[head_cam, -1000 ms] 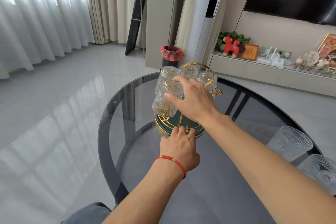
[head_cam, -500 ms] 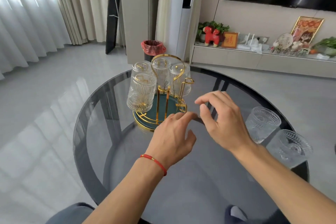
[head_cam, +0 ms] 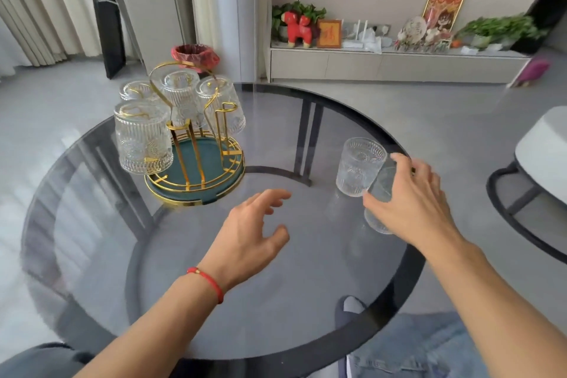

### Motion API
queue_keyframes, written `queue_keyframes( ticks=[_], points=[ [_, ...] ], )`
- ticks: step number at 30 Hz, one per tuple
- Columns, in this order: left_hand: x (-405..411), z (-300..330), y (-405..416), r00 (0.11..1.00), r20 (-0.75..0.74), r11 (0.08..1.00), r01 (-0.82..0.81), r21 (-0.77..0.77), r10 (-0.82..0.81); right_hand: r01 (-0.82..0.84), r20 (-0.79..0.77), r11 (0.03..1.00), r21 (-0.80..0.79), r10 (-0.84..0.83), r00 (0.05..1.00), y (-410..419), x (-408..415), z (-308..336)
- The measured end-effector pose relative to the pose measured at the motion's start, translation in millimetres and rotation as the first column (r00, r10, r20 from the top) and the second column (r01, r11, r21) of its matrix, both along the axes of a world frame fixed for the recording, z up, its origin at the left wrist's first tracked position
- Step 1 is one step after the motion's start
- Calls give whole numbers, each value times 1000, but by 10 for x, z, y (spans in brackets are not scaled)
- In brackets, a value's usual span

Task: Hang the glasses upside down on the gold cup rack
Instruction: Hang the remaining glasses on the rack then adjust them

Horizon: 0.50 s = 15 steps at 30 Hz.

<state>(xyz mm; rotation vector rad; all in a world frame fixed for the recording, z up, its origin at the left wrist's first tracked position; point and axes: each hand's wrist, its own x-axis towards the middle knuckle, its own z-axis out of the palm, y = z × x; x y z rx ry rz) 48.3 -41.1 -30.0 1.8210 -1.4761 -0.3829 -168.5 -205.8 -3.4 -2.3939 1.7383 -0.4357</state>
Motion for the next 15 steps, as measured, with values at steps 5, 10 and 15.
queue_keyframes(
  ticks=[5, 10, 15],
  points=[
    [-43, -41, -12, 1000, -10, 999, 15, 37, -14, -52, 153, 998, 46, 45, 987, 13, -144, 23],
    [-129, -11, 1, 989, -123, 997, 79, 10, -77, -335, 252, 942, -26, 331, 909, 211, -99, 178],
    [-233, 79, 32, 935, -297, 981, 182, -71, -195, -632, 439, 774, -30, 578, 688, 560, 256, 131]
  ],
)
